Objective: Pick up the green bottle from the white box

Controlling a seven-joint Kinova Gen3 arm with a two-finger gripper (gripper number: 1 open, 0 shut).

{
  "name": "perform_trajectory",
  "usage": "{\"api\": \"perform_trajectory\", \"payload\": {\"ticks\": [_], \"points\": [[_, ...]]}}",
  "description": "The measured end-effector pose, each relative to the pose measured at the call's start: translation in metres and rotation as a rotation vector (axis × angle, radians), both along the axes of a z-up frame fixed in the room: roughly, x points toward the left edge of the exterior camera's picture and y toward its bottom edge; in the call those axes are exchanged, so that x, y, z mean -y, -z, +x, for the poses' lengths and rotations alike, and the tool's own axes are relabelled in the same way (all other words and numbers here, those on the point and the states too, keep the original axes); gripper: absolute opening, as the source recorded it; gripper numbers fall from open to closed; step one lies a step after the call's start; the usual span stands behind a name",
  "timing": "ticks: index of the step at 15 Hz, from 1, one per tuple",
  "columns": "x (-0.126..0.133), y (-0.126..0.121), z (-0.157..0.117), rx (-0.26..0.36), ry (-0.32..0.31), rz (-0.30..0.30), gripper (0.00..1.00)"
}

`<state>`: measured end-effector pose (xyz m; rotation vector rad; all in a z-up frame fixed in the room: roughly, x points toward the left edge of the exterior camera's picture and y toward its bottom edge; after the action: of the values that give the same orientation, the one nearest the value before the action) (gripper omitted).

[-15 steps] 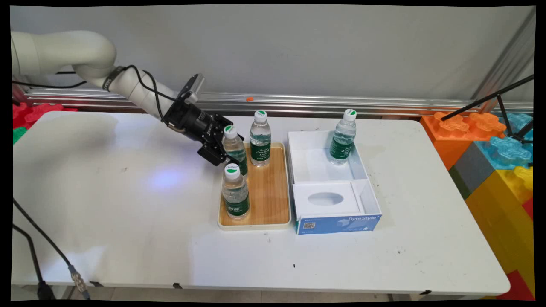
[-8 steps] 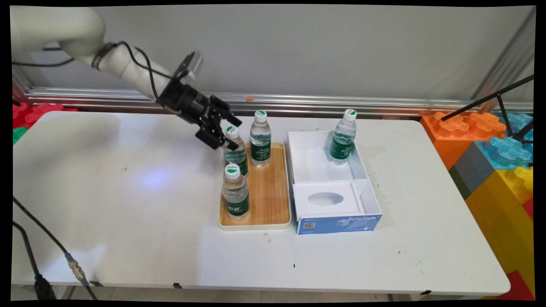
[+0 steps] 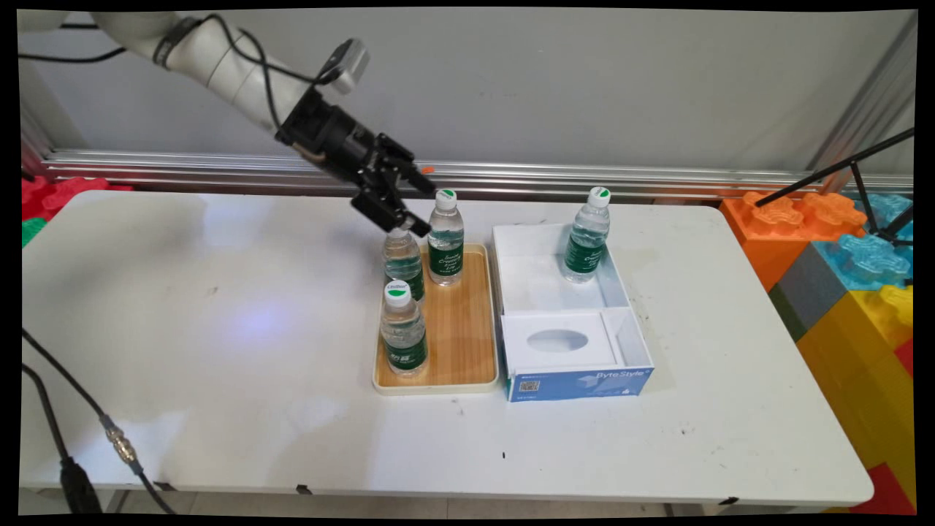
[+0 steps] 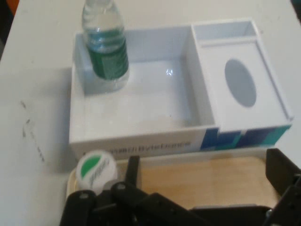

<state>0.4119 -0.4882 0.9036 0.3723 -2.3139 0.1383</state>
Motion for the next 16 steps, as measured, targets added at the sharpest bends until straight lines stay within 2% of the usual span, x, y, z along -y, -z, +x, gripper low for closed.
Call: {"api": "perform_trajectory", "payload": {"ticks": [4, 6, 11, 16], "points": [[0.000, -0.015, -0.039, 0.004, -0.049, 0.000, 1.00], [0.000, -0.021, -0.071, 0.021, -0.104, -0.003, 1.00], [-0.004, -0.019, -0.157, 0.108, -0.253, 0.000, 1.00], [-0.002, -0.007, -0.220, 0.188, -0.365, -0.004, 1.00]]}}
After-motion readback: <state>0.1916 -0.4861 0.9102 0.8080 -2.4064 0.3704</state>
